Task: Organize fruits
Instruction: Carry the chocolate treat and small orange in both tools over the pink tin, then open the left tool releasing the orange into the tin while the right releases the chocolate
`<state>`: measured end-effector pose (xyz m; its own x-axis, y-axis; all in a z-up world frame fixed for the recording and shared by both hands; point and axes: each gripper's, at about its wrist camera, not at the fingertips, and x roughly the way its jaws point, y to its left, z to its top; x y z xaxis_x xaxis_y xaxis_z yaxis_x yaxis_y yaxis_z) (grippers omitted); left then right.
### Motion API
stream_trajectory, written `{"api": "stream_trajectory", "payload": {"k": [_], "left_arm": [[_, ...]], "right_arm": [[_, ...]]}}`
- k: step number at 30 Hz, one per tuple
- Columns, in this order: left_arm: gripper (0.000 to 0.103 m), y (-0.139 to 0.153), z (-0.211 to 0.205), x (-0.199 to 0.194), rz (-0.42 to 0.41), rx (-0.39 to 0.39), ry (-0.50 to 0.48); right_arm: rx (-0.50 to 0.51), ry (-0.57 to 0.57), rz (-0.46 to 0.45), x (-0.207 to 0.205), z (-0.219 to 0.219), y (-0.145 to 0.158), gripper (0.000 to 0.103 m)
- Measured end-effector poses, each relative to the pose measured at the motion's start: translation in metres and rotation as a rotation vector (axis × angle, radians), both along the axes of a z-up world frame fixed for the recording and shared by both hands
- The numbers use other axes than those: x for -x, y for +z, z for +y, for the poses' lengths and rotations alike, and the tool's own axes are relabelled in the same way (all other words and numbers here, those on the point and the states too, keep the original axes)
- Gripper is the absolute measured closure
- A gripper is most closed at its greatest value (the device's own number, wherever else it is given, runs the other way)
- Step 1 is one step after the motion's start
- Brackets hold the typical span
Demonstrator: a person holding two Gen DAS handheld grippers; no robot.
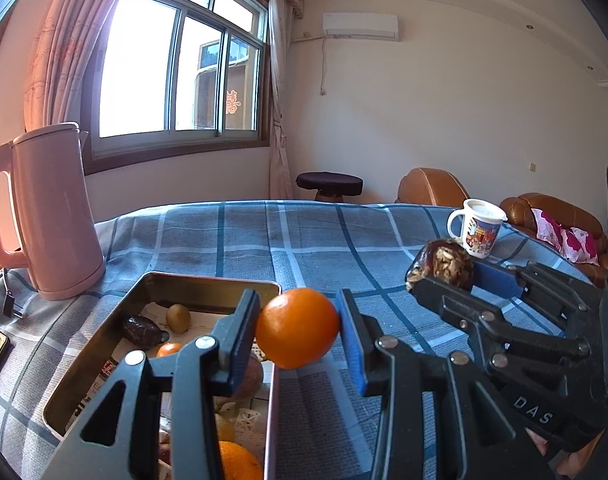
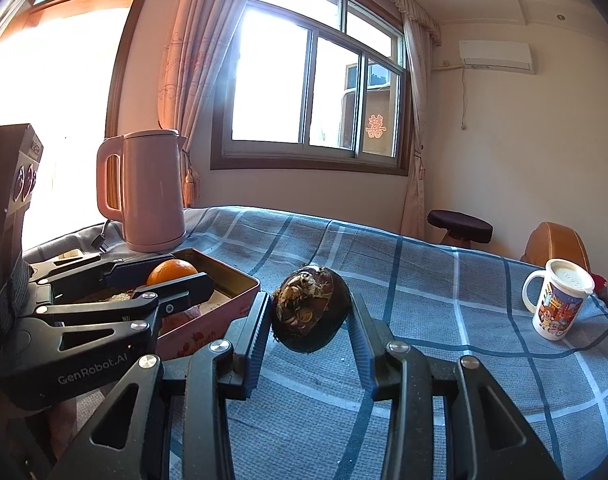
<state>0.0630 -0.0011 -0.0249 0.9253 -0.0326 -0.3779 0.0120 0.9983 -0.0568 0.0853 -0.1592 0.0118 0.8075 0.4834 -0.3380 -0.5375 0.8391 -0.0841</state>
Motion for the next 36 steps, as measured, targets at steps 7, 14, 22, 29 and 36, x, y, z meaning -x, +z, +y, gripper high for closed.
{"api": "stream_trajectory", "payload": {"k": [7,14,22,29,36], "left_arm": [[0.062,0.0,0.016,0.005,-0.007,0.007,0.026],[0.062,0.0,0.032,0.011,-0.014,0.015,0.053],[0.062,0.001,0.046,0.016,-0.016,0.02,0.073],[0.062,0.001,0.058,0.02,-0.015,0.024,0.092],[0.062,0.002,0.068,0.023,-0.021,0.018,0.115]], "right_arm": [[0.012,0.026,0.001,0.002,0.016,-0.002,0.063],[0.028,0.051,0.002,0.005,0.031,-0.002,0.063],[0.049,0.079,-0.002,0.008,0.045,-0.001,0.063],[0.065,0.101,-0.003,0.009,0.06,0.0,0.063],[0.077,0.126,-0.01,0.011,0.075,0.003,0.063]]}}
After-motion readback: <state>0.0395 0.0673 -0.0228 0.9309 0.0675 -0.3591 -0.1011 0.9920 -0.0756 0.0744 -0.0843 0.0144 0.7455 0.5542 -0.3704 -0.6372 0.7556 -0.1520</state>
